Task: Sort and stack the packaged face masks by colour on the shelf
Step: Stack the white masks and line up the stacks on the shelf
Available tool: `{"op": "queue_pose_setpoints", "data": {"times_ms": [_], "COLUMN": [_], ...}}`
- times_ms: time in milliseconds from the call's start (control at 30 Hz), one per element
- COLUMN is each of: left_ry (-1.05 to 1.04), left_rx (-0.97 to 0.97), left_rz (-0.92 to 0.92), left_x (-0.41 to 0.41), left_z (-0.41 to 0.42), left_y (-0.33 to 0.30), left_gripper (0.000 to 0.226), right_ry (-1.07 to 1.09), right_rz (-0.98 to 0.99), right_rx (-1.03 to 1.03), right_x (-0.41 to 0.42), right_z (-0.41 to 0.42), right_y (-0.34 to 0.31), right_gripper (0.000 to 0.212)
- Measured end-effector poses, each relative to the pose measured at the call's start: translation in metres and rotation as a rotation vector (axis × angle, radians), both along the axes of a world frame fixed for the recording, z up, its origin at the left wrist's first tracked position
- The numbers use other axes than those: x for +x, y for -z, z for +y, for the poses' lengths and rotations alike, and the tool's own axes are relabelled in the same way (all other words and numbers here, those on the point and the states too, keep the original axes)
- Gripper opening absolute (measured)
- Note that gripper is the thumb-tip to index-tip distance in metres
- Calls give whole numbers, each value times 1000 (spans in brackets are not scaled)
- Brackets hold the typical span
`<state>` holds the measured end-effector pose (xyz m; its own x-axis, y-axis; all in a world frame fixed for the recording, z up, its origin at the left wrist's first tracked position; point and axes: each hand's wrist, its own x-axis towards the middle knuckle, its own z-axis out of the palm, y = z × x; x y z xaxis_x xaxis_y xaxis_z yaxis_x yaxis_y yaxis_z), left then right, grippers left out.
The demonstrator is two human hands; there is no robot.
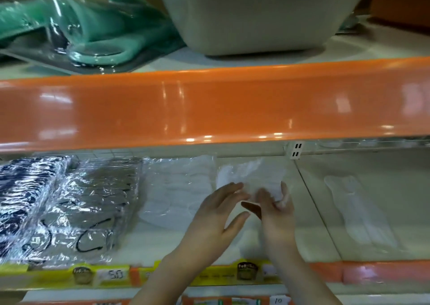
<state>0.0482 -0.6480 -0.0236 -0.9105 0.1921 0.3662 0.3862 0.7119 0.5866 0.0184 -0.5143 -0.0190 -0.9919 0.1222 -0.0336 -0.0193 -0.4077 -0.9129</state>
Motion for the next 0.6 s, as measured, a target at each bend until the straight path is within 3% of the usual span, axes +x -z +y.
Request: {"op": "queue_pose_setpoints", "data": {"times_ms": [67,167,333,600], "left_ry": [-72,-168,-243,-224], "left_rx": [-125,-295,-413,-491], "left_rz": [127,197,109,-35], "left_x": [1,5,16,25], "left_z": [-17,-44,-84,-103], "left_y": [16,32,54,73], "left_gripper": [36,36,31,33], "right_ry": [-4,78,152,69], "right_rz": [-48,17,173,63], "right_rx": [-98,-31,108,107], "right_x": [1,4,15,22], "right_z": [-9,-22,-42,-72], "right_y": [0,1,-3,18], "right_gripper": [30,30,29,38]}}
